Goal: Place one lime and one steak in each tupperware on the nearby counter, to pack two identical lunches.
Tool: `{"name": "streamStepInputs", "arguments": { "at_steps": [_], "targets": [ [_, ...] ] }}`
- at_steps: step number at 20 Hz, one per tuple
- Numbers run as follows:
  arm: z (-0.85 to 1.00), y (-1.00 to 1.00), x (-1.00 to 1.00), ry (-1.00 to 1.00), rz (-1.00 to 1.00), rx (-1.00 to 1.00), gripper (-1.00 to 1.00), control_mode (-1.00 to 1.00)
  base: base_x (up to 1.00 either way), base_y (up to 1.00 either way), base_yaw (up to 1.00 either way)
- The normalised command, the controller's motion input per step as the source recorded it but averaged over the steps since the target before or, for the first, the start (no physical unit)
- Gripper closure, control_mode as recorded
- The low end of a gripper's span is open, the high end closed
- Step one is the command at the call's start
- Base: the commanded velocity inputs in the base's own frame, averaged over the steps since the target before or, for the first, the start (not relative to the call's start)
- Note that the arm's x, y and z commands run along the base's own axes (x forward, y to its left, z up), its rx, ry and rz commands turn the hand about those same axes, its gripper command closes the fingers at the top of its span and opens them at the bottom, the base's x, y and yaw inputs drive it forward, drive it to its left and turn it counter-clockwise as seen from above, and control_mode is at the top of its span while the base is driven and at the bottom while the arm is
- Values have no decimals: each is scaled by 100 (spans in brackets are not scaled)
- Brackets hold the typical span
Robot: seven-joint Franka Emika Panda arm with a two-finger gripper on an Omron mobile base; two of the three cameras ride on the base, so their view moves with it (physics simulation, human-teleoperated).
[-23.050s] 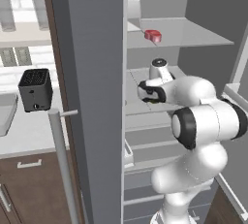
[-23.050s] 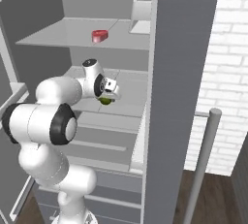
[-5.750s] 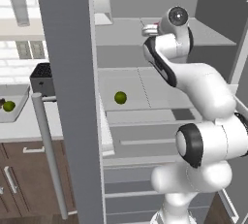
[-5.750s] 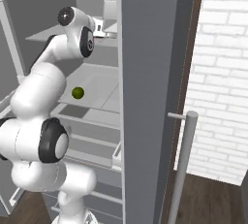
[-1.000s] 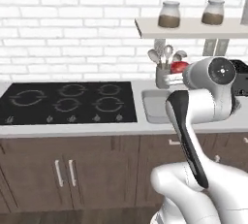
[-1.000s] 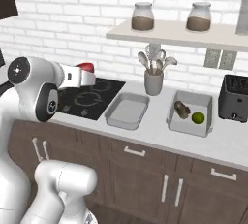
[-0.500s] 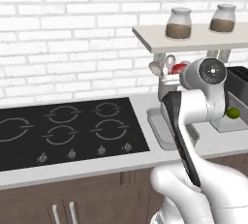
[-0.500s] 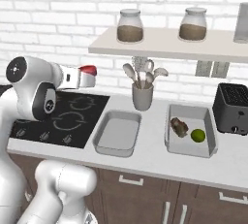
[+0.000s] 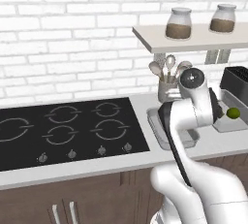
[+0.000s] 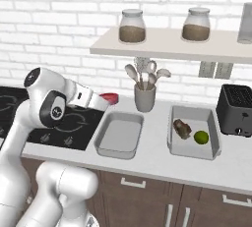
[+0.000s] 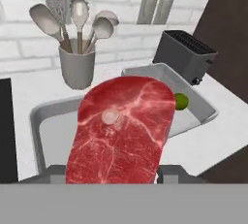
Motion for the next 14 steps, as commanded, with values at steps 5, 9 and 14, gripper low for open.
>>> {"name": "streamStepInputs", "arguments": {
  "at_steps": [5, 9, 14],
  "targets": [
    [-100, -5, 26, 32, 8, 15, 100, -100, 0, 0, 0],
    [-80, 0, 33, 7, 33, 6, 100, -100, 0, 0, 0],
    [-37, -12, 25, -7, 34, 3, 100, -100, 0, 0, 0]
  ]
}}
